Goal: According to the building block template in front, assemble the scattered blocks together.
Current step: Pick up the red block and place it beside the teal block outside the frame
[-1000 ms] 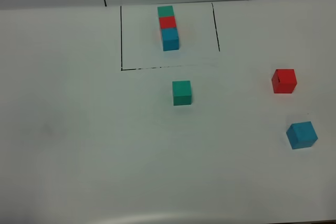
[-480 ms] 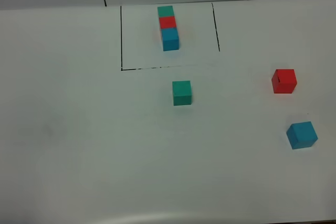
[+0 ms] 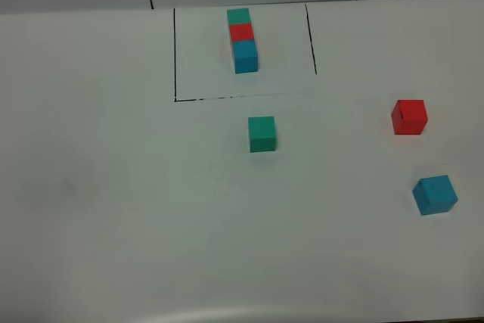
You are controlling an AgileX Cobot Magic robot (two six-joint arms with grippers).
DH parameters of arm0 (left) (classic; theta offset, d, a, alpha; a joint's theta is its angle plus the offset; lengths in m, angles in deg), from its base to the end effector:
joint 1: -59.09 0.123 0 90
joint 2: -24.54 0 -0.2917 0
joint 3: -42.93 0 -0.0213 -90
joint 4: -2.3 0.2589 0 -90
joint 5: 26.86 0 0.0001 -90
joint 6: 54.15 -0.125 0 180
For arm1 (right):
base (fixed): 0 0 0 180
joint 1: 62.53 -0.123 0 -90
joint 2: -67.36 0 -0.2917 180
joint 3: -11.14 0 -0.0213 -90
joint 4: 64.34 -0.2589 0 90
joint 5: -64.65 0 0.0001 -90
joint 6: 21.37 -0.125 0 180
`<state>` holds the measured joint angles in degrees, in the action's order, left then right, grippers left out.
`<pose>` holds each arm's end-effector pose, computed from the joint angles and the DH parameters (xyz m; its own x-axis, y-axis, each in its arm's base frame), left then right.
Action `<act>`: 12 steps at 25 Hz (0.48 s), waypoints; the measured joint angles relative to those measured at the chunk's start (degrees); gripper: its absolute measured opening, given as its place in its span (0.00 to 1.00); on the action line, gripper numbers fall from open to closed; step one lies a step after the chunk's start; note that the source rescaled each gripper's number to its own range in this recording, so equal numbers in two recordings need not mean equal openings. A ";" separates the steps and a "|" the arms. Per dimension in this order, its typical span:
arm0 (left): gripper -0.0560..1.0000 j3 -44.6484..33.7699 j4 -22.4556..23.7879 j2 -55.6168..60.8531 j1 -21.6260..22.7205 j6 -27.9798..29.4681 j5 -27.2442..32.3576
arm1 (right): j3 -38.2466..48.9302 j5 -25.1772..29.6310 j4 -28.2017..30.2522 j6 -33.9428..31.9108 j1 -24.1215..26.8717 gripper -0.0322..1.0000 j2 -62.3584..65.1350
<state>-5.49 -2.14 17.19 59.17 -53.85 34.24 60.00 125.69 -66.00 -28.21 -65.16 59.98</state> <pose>0.0241 -0.0084 0.2672 -0.4529 -0.0433 -0.8905 0.0398 0.9968 -0.0687 0.0250 0.0043 0.2647 -0.4627 0.1119 -0.8794 -0.0069 0.9915 0.1297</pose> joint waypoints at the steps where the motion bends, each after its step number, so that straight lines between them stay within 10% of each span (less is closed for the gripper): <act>1: 0.42 0.00 0.00 0.00 0.00 0.00 0.00 | 0.00 -0.16 -0.07 -0.99 0.00 0.93 0.00; 12: 0.41 0.00 0.00 0.00 0.00 0.00 0.00 | -4.20 -1.89 0.16 -2.10 0.00 0.93 -21.66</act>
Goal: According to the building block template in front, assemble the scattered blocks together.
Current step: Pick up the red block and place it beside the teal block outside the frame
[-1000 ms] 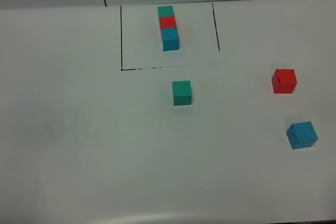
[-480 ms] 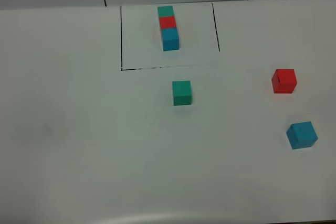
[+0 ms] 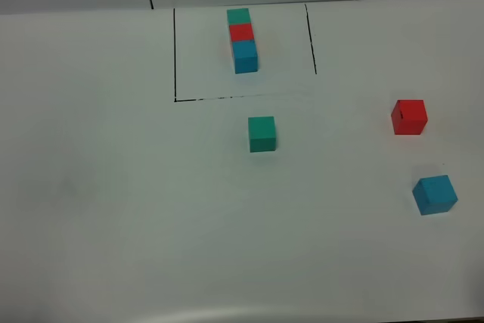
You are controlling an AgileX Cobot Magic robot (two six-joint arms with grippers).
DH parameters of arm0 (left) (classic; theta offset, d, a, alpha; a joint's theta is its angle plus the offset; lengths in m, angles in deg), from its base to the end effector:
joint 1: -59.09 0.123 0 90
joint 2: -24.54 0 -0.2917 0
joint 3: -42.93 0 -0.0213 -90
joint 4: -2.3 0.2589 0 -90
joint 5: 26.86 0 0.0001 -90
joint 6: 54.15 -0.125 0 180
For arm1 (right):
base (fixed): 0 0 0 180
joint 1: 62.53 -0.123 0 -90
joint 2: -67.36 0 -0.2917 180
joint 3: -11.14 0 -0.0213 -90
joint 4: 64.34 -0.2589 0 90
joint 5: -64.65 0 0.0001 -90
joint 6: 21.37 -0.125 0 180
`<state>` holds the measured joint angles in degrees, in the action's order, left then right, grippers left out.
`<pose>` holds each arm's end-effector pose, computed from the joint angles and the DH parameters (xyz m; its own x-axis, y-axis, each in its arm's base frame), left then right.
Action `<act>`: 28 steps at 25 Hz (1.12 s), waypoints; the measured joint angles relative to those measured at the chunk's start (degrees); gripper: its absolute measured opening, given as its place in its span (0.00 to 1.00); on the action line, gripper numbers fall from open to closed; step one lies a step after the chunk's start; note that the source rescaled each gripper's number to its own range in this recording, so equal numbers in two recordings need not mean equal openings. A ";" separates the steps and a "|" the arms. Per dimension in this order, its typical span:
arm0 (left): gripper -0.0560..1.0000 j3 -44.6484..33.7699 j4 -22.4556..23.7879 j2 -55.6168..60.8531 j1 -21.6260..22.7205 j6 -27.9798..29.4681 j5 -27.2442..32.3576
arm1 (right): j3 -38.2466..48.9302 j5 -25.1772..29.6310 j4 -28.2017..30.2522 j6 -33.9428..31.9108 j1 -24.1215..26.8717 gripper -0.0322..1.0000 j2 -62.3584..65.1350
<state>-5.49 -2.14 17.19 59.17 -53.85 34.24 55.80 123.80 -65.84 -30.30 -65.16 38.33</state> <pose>0.0241 -0.0084 0.2672 -0.4529 -0.0433 -0.8905 0.0398 0.9968 -0.0687 0.0788 0.0064 0.2727 -0.6799 0.1374 -0.7203 0.0530 0.9889 0.1386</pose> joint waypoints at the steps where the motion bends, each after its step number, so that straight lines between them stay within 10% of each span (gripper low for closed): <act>1: 0.41 0.00 0.00 0.00 0.00 0.00 0.00 | -0.99 -0.92 -0.05 0.92 0.00 0.93 -4.46; 12: 0.41 0.00 0.00 0.00 0.00 0.00 0.00 | -15.82 -14.57 -4.54 10.97 0.00 0.93 -49.98; 28: 0.41 0.00 0.00 0.00 0.00 0.00 0.05 | -42.10 -14.05 -2.08 13.20 -7.92 0.93 -85.82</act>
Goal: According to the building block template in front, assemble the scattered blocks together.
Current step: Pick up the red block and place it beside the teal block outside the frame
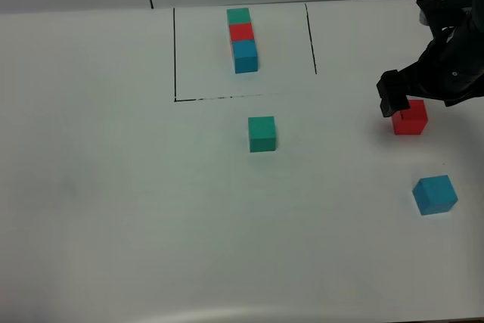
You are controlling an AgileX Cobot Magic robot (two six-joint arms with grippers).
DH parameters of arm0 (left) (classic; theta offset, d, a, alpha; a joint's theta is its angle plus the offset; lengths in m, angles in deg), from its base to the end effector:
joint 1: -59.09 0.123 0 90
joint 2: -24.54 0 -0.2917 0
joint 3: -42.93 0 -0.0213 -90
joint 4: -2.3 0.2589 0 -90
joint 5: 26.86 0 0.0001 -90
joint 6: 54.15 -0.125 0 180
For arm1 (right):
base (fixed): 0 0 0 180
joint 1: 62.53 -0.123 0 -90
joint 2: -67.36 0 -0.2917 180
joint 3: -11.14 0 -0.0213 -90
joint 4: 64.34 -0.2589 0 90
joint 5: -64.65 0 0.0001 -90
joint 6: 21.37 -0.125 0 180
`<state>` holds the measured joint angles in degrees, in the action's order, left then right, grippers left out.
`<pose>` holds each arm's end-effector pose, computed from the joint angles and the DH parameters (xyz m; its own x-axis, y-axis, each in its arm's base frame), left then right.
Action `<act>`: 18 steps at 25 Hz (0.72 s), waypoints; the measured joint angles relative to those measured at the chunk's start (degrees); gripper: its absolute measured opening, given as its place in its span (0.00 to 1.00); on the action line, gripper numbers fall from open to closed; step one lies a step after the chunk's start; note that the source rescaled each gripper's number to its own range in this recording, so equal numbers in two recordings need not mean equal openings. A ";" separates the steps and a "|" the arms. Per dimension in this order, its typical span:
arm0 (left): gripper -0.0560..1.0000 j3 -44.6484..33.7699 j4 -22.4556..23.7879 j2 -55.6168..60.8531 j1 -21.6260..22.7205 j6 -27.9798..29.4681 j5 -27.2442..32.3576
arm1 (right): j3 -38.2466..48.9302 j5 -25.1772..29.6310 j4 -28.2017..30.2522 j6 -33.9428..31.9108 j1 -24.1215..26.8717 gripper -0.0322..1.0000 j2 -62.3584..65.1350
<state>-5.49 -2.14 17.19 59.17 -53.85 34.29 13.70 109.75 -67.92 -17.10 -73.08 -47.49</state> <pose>0.0240 -0.0084 0.2672 -0.4537 -0.0432 -0.8901 0.0398 0.9968 -0.0687 0.3920 0.0786 0.1683 -0.9310 -0.2043 -0.3026 -0.2244 0.9739 0.0330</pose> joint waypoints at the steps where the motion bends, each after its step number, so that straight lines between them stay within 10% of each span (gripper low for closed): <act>1: 0.41 0.00 0.00 0.00 0.00 0.00 0.00 | -1.36 0.33 0.05 0.05 0.00 0.93 -1.47; 18: 0.41 0.00 0.00 0.00 0.00 0.00 0.00 | -8.36 0.64 -0.17 0.06 4.44 0.93 -14.31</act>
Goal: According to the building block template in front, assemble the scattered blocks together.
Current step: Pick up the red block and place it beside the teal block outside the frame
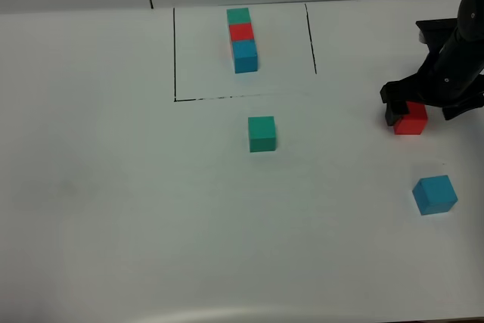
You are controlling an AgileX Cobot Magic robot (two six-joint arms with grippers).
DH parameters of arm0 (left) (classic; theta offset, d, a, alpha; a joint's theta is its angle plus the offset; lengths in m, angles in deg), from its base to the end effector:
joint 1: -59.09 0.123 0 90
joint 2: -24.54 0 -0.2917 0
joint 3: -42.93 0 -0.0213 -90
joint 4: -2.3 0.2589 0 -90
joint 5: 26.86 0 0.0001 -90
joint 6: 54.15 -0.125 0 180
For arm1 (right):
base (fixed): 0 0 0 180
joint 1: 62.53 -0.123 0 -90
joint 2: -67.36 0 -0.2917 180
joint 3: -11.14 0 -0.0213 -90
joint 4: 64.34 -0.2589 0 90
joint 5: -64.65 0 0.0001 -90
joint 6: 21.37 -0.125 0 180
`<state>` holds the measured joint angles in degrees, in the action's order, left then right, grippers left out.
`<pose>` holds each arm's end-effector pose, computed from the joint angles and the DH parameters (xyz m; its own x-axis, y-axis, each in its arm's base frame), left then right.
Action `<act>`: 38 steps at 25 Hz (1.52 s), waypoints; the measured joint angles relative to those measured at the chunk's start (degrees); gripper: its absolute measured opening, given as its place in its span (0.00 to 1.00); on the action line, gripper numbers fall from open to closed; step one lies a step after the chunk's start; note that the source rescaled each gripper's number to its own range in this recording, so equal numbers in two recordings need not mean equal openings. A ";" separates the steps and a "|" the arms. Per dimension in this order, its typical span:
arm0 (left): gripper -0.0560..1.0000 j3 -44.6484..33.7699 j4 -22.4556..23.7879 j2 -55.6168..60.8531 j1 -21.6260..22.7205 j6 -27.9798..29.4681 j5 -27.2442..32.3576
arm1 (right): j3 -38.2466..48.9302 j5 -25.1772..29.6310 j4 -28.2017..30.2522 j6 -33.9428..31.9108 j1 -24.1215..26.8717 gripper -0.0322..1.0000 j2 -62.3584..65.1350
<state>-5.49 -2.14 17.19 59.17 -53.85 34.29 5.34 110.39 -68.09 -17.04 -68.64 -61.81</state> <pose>0.0240 -0.0084 0.2672 -0.4537 -0.0432 -0.8901 0.0398 0.9968 -0.0687 0.4327 0.0522 0.1019 -0.9723 -0.1341 -0.1913 -0.1443 0.9887 0.0403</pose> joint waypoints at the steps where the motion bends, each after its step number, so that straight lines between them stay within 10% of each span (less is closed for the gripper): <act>1: 0.41 0.00 0.00 0.00 0.00 0.00 0.00 | 0.00 -0.06 -0.42 0.05 0.00 0.92 -0.14; 5: 0.41 0.00 0.00 0.00 0.00 0.00 0.00 | 0.00 -0.16 -1.74 0.19 0.00 0.68 -0.40; 9: 0.41 0.00 0.00 0.00 0.00 0.00 0.00 | 0.00 0.58 -2.05 0.19 0.00 0.03 -0.68; 16: 0.41 0.00 0.00 0.00 0.00 0.00 0.00 | -0.11 6.24 -1.38 2.24 -1.06 0.05 1.88; 30: 0.41 0.00 0.00 0.00 0.00 0.00 0.00 | -1.50 15.99 15.33 30.18 -25.74 0.05 7.81; 38: 0.41 0.00 0.00 0.00 0.00 0.00 0.00 | -7.75 15.23 13.91 46.86 -27.36 0.05 5.44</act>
<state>-5.49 -2.14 17.19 59.17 -53.85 34.29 -2.42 125.61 -54.17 29.82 -95.99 -56.37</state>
